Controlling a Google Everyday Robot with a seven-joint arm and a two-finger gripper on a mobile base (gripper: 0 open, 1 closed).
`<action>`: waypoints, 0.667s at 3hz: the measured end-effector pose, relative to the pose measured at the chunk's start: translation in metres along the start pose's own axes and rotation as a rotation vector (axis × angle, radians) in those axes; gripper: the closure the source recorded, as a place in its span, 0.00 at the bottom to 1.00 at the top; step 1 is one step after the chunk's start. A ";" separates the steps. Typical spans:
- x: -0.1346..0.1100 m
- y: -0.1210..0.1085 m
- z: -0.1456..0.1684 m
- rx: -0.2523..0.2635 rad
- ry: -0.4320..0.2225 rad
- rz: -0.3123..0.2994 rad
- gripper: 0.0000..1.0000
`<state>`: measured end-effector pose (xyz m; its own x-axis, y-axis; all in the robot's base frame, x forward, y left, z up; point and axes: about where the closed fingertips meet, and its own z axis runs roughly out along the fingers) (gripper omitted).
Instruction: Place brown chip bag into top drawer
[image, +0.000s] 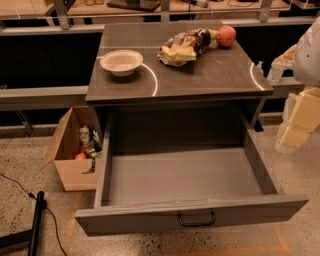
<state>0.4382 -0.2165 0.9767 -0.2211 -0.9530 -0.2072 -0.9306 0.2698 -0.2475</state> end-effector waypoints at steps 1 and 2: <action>0.000 0.000 0.000 0.000 0.000 0.000 0.00; -0.002 -0.009 0.004 0.047 -0.034 0.021 0.00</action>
Offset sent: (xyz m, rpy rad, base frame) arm 0.0357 -0.0038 -0.0072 0.0990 -0.1604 -0.0720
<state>0.4482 -0.2169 0.9758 -0.2291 -0.9421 -0.2450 -0.9112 0.2961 -0.2865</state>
